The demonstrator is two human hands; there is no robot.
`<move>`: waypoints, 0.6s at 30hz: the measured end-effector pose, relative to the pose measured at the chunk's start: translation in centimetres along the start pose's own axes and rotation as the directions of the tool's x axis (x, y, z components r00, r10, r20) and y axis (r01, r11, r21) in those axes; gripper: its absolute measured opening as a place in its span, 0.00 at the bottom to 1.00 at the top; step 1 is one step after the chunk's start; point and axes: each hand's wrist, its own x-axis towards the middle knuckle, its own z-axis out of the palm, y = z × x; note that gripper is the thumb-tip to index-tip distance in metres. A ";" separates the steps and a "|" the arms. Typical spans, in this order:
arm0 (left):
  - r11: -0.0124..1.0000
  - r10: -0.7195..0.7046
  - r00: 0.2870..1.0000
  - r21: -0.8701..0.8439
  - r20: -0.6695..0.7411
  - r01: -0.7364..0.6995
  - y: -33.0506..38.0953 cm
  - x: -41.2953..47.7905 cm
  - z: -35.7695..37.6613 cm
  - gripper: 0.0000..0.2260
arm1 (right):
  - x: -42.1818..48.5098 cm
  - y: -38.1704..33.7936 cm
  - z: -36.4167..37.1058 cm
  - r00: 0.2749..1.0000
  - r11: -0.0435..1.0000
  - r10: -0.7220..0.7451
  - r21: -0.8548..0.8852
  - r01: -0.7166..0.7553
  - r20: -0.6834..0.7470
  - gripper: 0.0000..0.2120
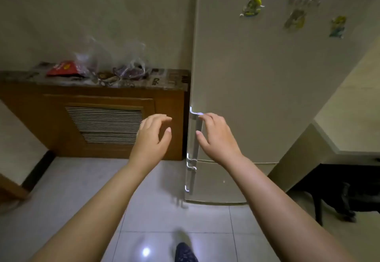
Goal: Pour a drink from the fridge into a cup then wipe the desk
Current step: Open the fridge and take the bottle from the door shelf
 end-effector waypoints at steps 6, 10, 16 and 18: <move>0.940 0.259 0.961 0.204 0.098 -0.274 -1.1 10.4 1.1 0.23 | 4.6 1.9 4.6 0.995 0.980 0.079 -0.185 -0.066 0.063 0.31; 0.741 0.541 0.818 0.351 0.194 -0.573 -0.8 18.6 1.5 0.27 | 6.4 2.5 7.2 0.972 0.939 0.197 -0.309 -0.150 0.127 0.34; 0.429 0.817 0.523 0.351 0.241 -0.832 -0.2 26.9 3.1 0.26 | 8.1 1.7 10.2 0.935 0.883 0.302 -0.426 -0.200 0.187 0.35; 0.380 0.865 0.463 0.353 0.192 -0.855 -0.9 27.9 3.6 0.24 | 8.1 1.4 10.8 0.932 0.874 0.330 -0.422 -0.241 0.152 0.37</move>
